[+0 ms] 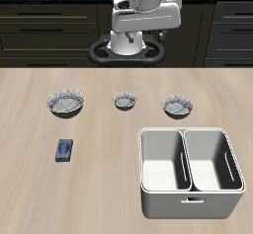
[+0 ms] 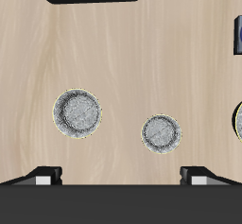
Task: Stack the middle-sized bowl on the largest bowl and stack the smallest bowl on the middle-sized bowl
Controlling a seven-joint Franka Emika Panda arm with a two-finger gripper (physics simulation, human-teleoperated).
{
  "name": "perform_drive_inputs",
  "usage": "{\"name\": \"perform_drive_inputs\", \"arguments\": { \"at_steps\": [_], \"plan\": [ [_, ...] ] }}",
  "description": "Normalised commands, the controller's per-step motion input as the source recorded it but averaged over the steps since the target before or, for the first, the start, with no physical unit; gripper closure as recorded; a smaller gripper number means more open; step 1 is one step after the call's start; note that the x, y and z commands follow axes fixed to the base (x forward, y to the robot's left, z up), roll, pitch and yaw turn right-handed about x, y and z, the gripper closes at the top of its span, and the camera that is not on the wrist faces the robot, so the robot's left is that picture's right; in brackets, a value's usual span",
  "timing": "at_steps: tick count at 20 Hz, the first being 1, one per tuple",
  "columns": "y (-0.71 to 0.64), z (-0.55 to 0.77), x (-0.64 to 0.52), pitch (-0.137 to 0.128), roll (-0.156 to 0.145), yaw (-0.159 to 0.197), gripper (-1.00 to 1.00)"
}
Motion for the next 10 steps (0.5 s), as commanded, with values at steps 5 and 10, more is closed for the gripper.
{"name": "perform_drive_inputs", "arguments": {
  "at_steps": [5, 10],
  "plan": [
    [0.19, 0.01, 0.11, 0.006, 0.020, -0.014, -1.00],
    [0.23, 0.03, 0.08, -0.020, 0.004, -0.012, -1.00]
  ]
}}
